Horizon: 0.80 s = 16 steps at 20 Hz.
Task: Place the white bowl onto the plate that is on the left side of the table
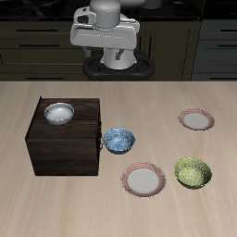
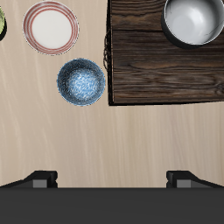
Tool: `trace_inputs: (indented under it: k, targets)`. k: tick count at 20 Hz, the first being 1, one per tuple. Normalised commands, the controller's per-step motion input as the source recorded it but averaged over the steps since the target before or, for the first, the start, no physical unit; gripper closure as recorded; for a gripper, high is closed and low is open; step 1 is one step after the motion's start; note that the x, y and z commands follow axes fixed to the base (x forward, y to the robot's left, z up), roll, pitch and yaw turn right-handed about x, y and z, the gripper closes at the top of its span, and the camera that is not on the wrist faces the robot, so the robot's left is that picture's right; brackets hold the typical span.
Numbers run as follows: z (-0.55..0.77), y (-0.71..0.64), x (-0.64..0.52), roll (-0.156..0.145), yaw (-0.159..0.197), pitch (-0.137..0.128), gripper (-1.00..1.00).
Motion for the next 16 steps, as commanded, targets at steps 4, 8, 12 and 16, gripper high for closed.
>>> trace_inputs:
  k: [4, 8, 12, 16]
  targets:
    - [0.15, -0.31, 0.34, -0.007, -0.014, -0.012, -1.0]
    - [0.14, -0.27, 0.26, -0.012, -0.001, -0.018, -1.0]
    - [0.08, -0.14, 0.17, 0.01, -0.02, -0.001, -1.0]
    - [0.03, -0.12, 0.24, 0.038, 0.018, 0.012, -1.0]
